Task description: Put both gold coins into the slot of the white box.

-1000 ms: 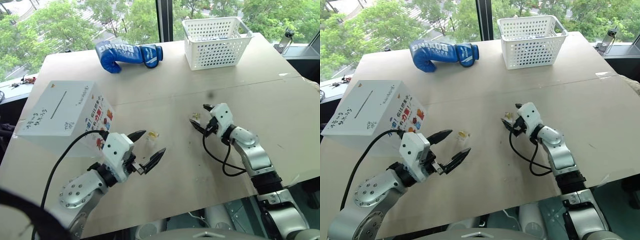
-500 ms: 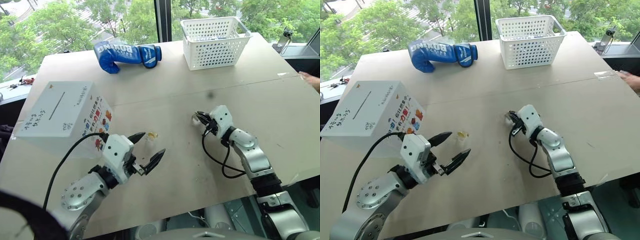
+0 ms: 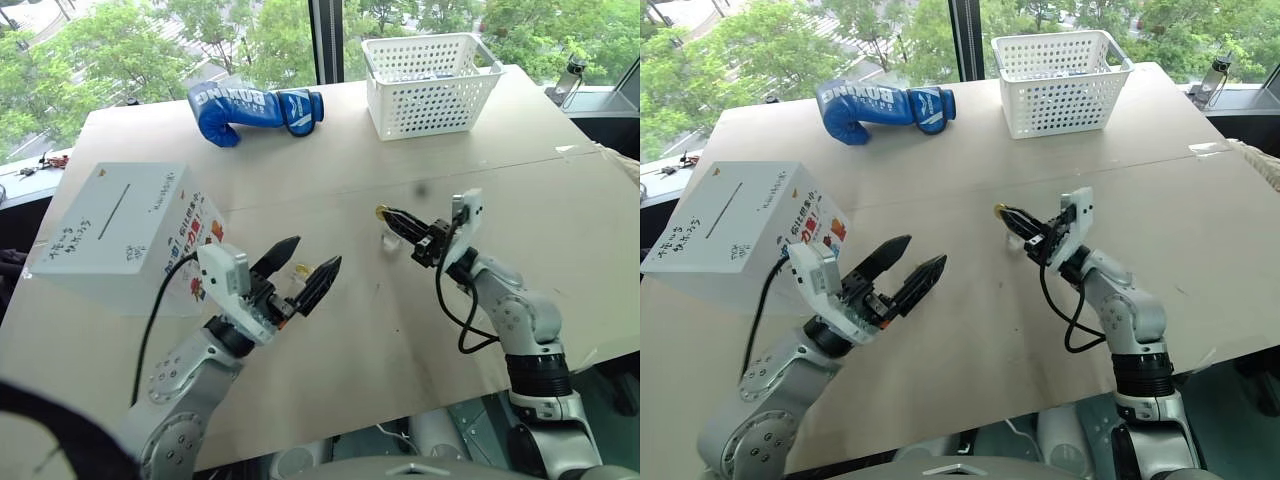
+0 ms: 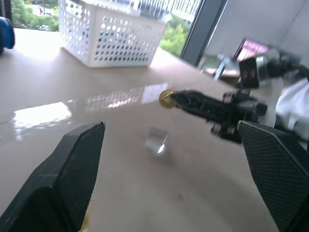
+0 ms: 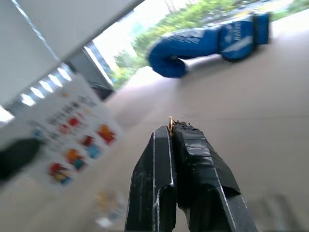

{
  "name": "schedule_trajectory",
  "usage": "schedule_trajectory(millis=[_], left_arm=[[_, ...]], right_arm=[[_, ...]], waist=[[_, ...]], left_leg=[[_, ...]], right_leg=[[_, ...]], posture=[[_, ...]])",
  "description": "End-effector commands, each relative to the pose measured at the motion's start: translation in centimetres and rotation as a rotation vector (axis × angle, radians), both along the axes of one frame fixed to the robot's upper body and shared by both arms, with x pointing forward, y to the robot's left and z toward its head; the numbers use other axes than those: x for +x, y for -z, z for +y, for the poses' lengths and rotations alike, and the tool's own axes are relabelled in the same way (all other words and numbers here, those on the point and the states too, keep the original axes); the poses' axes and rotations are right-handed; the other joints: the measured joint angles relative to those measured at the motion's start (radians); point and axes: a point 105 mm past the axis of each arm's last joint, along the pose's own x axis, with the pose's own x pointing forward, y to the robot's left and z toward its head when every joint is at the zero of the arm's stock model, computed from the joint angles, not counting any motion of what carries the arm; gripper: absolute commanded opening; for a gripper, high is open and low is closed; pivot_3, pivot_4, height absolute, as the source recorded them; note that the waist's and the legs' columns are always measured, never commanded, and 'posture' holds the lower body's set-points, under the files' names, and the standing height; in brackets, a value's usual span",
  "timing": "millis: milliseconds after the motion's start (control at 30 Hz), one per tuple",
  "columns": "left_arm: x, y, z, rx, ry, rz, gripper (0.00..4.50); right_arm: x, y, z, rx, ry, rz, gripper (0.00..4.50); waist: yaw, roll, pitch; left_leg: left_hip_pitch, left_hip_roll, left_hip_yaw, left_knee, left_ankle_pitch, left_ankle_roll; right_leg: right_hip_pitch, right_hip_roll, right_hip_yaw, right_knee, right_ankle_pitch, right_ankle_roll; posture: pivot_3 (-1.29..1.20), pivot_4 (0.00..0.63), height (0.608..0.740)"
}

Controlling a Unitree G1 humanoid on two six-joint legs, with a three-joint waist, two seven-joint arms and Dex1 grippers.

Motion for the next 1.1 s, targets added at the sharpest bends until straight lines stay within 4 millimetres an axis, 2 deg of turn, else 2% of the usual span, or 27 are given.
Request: schedule_trajectory(millis=[33,200,367,467,533,567,600,1100], left_arm=[[0.0,-1.1,-0.8,-0.173,0.055,0.023,4.50],[2.1,-2.0,-0.5,-0.327,-0.034,0.042,4.50],[1.6,-3.4,-1.9,-0.411,0.068,0.018,4.50],[1.2,-3.6,-2.3,-0.408,0.109,0.011,3.62],[0.9,-3.7,-2.6,-0.401,0.144,0.010,2.81],[0.8,-3.8,-2.7,-0.400,0.154,0.011,2.08],[0.8,-3.8,-2.8,-0.401,0.161,0.013,1.88],[0.2,-3.8,-3.9,-0.390,0.220,0.034,1.88]], right_arm=[[-2.2,-3.2,0.8,0.129,-0.152,-0.009,0.10],[-3.6,-4.6,1.2,0.185,-0.249,0.008,0.10],[-4.2,-5.1,1.5,0.196,-0.272,0.006,0.10],[-4.4,-5.1,1.6,0.197,-0.276,0.008,0.00],[-4.5,-5.1,1.7,0.197,-0.281,0.007,0.00],[-4.5,-5.1,1.7,0.197,-0.282,0.007,0.00],[-4.5,-5.1,1.7,0.197,-0.284,0.007,0.00],[-5.8,-5.1,1.8,0.208,-0.364,0.041,0.00]], waist=[[0.000,0.000,0.000],[0.002,0.000,0.000],[0.000,0.000,0.000],[0.000,0.000,0.000],[0.000,0.000,0.000],[0.000,0.000,0.000],[0.000,0.000,0.000],[0.000,0.000,0.000]], left_leg=[[0.000,0.000,0.000,0.000,0.000,0.000],[0.000,-0.001,0.000,0.001,0.000,0.000],[0.000,-0.001,0.000,0.000,0.000,0.000],[0.000,-0.002,0.000,0.000,0.000,0.000],[0.000,-0.002,0.000,0.000,0.000,0.000],[0.000,-0.002,0.000,0.000,0.000,0.000],[0.000,-0.002,0.000,0.000,0.000,0.000],[0.000,-0.002,0.000,0.000,0.000,0.000]], right_leg=[[0.000,0.000,0.000,0.000,0.000,0.000],[0.000,0.000,0.000,0.000,0.000,0.000],[0.000,0.000,0.000,0.000,0.000,0.000],[0.000,0.000,0.000,0.000,0.000,0.000],[0.000,0.000,0.000,0.000,0.000,0.000],[0.000,0.000,0.000,0.000,0.000,0.000],[0.000,0.000,0.000,0.000,0.000,0.000],[0.000,0.000,0.000,0.000,0.000,0.000]], posture=[[0.00,0.150,0.721],[0.00,0.150,0.721],[0.00,0.150,0.721],[0.00,0.150,0.721],[0.00,0.150,0.721],[0.00,0.150,0.721],[0.00,0.150,0.721],[0.00,0.150,0.721]])
